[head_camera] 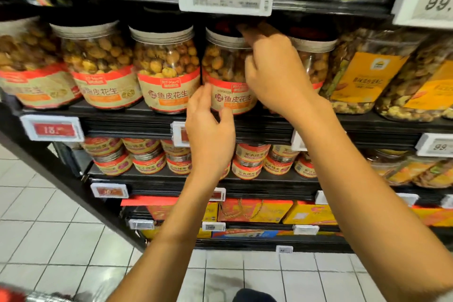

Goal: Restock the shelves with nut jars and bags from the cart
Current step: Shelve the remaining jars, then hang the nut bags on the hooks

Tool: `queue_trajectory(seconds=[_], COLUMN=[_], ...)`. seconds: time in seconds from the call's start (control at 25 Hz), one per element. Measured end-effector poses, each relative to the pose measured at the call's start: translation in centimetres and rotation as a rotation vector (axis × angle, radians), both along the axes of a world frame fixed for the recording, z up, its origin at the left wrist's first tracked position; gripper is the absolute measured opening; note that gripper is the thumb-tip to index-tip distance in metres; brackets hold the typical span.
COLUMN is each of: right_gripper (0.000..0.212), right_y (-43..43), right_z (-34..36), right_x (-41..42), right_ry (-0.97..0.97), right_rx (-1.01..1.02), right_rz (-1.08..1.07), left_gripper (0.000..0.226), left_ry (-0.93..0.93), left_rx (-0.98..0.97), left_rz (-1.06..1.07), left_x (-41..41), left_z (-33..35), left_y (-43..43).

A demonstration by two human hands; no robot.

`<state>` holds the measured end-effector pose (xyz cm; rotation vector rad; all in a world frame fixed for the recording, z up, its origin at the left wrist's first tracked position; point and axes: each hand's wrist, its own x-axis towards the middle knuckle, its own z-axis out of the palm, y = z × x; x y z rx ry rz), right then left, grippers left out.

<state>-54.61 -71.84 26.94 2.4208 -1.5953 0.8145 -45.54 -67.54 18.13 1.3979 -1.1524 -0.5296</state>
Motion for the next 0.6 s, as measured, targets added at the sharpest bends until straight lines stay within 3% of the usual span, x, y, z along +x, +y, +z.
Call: queue_trajectory(seconds=[0.2,0.4,0.52,0.6], right_gripper=[0.045,0.043,0.046,0.050], right_y=[1.0,3.6,3.7,3.6], right_z=[-0.7,-6.1,-8.7,-9.3], right_x=[-0.5,-1.1,-1.1,-0.7], right_ry=[-0.171,-0.631,-0.857,-0.897], right_rx=[-0.039,-0.203,0.088,0.236], right_rz=[0.083,0.080,0.039,0.050], left_gripper=[0.046,0.043,0.043,0.044], left_ry=[-0.023,-0.006,0.000,-0.003], left_rx=[-0.031,-0.051,-0.069,-0.061], left_rz=[-0.034,0.008,-0.016,-0.027], left_x=[1.1,2.4,2.1,1.8], left_z=[-0.5,-0.5,-0.3,-0.2], left_y=[1.5,1.2,0.8,0.6])
